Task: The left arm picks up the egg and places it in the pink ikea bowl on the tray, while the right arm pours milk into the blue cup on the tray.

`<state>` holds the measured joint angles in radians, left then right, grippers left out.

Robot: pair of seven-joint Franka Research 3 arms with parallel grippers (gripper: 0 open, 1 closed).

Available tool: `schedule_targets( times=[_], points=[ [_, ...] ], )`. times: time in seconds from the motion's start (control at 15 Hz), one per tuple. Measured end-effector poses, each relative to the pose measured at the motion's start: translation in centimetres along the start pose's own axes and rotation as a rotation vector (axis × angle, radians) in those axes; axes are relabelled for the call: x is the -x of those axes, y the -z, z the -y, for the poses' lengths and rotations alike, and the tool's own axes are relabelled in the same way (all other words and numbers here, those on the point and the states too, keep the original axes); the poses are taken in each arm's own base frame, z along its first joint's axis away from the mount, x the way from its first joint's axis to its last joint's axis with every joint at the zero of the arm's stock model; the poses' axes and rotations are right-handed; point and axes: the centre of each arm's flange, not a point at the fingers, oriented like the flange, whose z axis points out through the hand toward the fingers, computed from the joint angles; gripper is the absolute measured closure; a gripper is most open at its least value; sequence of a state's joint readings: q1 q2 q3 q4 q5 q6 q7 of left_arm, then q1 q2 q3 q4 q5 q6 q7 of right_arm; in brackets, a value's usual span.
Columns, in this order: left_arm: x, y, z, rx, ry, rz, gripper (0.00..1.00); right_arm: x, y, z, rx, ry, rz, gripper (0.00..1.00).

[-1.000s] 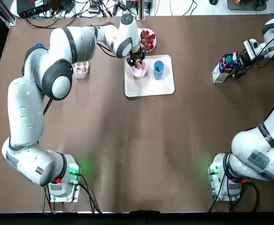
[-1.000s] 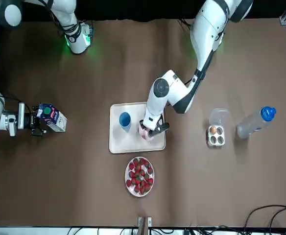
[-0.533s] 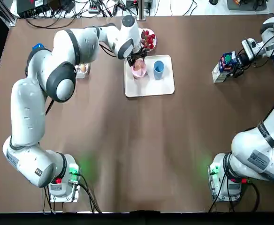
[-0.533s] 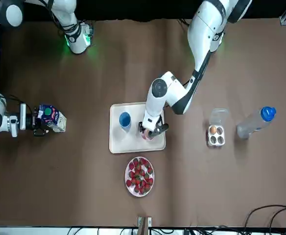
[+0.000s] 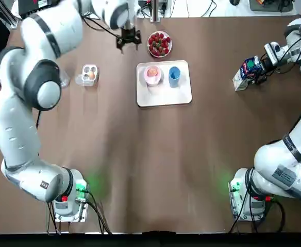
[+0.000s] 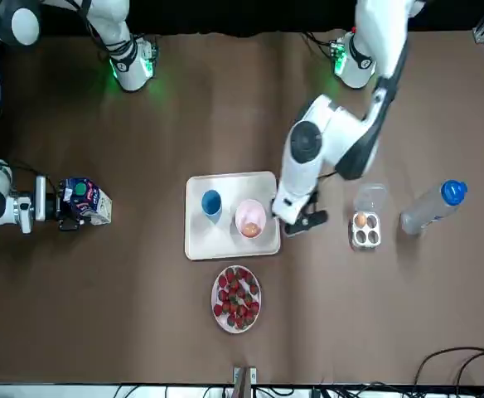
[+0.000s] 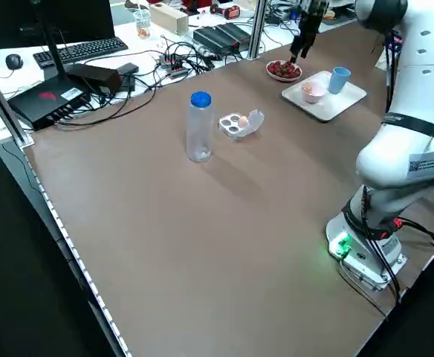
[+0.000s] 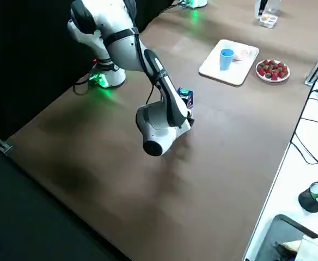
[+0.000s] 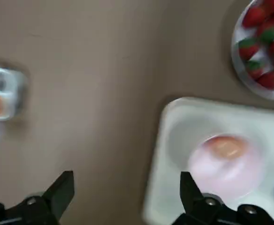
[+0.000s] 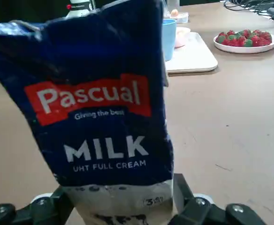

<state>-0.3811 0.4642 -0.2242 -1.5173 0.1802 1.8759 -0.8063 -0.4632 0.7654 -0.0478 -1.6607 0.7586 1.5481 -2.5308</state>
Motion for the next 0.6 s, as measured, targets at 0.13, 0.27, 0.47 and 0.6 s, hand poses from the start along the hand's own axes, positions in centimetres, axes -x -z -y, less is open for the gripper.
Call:
schedule_targets(
  times=[0.13,0.27,0.47,0.6],
  points=[
    [0.0,2.7,4.1,-0.073,-0.088,0.066,0.0,0.1,0.0,0.1,0.0,-0.002,0.0,0.13],
    [-0.2,5.3,8.6,-0.11,-0.179,0.142,0.0,0.1,0.0,0.1,0.001,-0.004,0.0,0.21],
    [-0.9,8.8,15.6,-0.092,-0.27,0.212,0.0,0.1,0.1,0.0,0.001,-0.003,0.001,0.27],
    [-1.0,10.8,19.1,-0.073,-0.302,0.215,0.0,-0.2,0.0,-0.2,-0.002,-0.007,0.005,0.27]
  ],
)
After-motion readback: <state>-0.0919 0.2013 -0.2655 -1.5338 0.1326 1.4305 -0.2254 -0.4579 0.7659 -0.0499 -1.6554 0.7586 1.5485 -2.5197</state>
